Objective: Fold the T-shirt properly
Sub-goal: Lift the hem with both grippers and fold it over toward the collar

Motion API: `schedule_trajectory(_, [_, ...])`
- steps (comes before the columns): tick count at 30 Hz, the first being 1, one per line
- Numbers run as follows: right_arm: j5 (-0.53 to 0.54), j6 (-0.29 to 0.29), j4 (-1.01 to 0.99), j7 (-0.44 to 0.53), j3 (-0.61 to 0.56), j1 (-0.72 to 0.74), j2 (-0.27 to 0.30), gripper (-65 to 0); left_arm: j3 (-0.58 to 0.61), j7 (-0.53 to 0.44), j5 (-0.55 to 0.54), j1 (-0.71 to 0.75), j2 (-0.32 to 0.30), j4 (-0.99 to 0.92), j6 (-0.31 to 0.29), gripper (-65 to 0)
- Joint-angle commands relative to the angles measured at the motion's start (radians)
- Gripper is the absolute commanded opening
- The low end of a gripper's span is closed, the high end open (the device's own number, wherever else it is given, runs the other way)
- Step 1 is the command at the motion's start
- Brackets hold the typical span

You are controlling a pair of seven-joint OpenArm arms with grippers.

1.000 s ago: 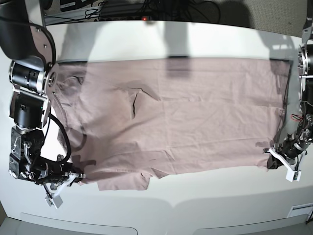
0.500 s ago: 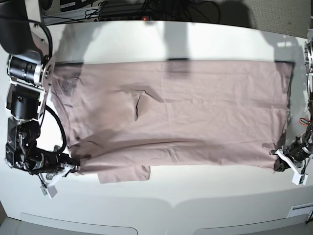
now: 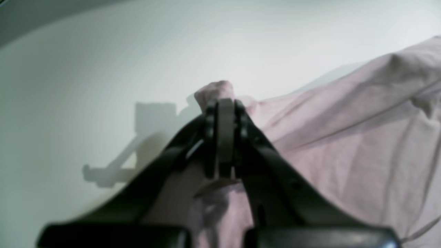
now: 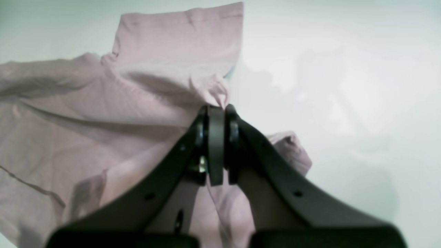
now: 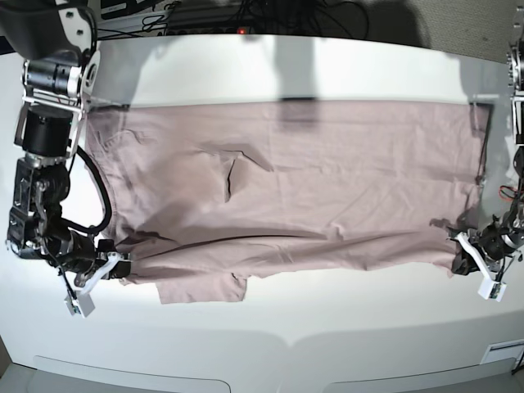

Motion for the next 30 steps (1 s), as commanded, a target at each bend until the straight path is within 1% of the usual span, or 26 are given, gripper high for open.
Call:
schedule_trajectory(1, [0.017, 0.008, 0.033, 0.022, 0.002, 0.018, 0.014, -65.0, -0.006, -0.019, -0.039, -0.03, -0.023, 0.036, -0.001, -65.0])
schedule_trajectory(4, [0.016, 0.008, 0.073, 0.023, 0.002, -0.015, 0.014, -65.0, -0.006, 0.032, -0.093, -0.03, -0.04, 0.091, -0.002, -65.0])
schedule_trajectory(7, [0.003, 0.008, 0.126, 0.031, 0.002, -0.042, 0.014, -65.0, -0.006, 0.09, -0.096, -0.029, -0.058, 0.135, -0.002, -65.0])
schedule_trajectory(11, [-0.013, 0.008, 0.185, 0.037, 0.002, -0.06, 0.014, -65.0, -0.006, 0.126, -0.109, -0.019, -0.071, 0.148, -0.001, -65.0])
schedule_trajectory(13, [-0.013, 0.008, 0.21, 0.037, 0.002, -0.072, 0.014, -65.0, -0.006, 0.123, -0.133, 0.0, -0.077, 0.148, -0.001, -65.0])
schedule_trajectory(20, [-0.036, 0.008, 0.293, 0.048, 0.002, -0.14, 0.014, -65.0, -0.006, 0.123, -0.133, 0.069, -0.085, 0.177, -0.001, -65.0])
schedule_trajectory(23, [-0.04, 0.008, 0.341, 0.054, 0.002, -0.171, 0.014, -65.0, -0.007, 0.131, -0.132, 0.106, -0.097, 0.249, -0.001, -65.0])
schedule_trajectory(26, [-0.063, 0.008, 0.391, 0.058, 0.002, -0.193, 0.015, -65.0, -0.02, 0.169, -0.133, 0.143, -0.108, 0.349, 0.0, -65.0])
schedule_trajectory(30, [-0.062, 0.008, 0.434, 0.05, 0.003, -0.229, 0.017, -65.0, -0.069, 0.227, -0.133, 0.195, -0.114, 0.461, 0.0, -65.0])
